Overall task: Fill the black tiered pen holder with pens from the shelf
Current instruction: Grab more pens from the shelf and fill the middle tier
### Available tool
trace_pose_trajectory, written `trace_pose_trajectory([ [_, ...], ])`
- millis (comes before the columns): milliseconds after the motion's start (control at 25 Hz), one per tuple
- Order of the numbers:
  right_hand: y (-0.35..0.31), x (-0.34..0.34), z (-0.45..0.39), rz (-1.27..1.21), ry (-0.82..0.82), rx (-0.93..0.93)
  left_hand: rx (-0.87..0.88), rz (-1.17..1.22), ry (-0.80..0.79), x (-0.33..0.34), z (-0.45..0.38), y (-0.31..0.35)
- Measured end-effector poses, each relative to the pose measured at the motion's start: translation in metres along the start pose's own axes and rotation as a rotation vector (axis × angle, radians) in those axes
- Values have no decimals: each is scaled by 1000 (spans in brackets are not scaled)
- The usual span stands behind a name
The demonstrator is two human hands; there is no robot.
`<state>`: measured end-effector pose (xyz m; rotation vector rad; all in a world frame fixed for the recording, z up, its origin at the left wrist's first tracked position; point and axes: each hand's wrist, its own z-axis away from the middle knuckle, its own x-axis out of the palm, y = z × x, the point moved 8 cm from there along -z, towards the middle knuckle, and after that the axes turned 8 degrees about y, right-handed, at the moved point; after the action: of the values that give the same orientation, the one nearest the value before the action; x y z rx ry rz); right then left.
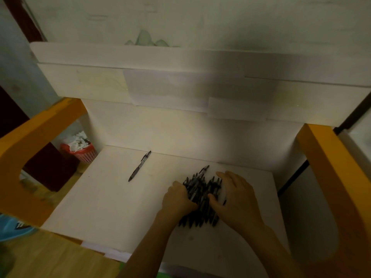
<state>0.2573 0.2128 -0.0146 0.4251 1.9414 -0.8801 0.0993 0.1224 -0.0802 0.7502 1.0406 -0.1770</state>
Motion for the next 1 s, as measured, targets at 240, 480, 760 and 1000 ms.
trace_pose_trajectory([
  [240,-1,-1,-2,3,-11,-20,77,39,-73,6,-5,4],
  [480,-3,-3,-7,1,-5,-28,98,4,-46,2,-7,2],
  [760,-9,-2,-12,13,-10,-43,51,-151,-13,-16,-8,-12],
  [1000,-22,2,-19,-41,-36,-71,9,-108,-17,-26,-4,-31],
])
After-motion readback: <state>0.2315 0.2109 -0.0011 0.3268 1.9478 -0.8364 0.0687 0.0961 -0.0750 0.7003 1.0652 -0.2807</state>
